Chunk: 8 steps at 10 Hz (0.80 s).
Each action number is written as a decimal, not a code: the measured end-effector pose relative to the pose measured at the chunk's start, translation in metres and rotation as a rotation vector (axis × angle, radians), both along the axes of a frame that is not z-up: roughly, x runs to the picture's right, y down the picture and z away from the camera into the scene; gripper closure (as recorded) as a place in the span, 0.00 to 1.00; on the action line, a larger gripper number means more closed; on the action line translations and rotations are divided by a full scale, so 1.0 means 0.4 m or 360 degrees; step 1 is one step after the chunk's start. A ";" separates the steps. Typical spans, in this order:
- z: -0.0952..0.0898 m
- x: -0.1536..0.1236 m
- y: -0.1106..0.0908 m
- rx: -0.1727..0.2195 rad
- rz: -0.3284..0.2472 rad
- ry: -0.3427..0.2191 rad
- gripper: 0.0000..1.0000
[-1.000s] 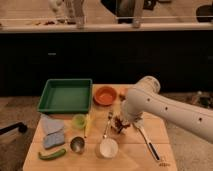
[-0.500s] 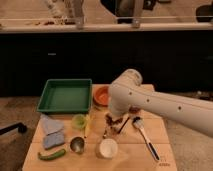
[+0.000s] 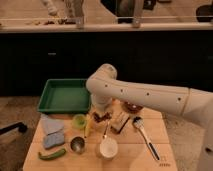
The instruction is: Place grapes in tray
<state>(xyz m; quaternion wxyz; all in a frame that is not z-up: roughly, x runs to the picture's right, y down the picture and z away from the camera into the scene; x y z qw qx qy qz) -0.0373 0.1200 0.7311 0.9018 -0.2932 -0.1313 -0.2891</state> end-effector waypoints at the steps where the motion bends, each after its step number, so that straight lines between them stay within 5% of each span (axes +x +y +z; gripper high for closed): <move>1: 0.015 -0.055 -0.004 -0.0012 -0.0053 -0.0013 1.00; 8: 0.029 -0.291 -0.048 0.0004 -0.0284 -0.0067 1.00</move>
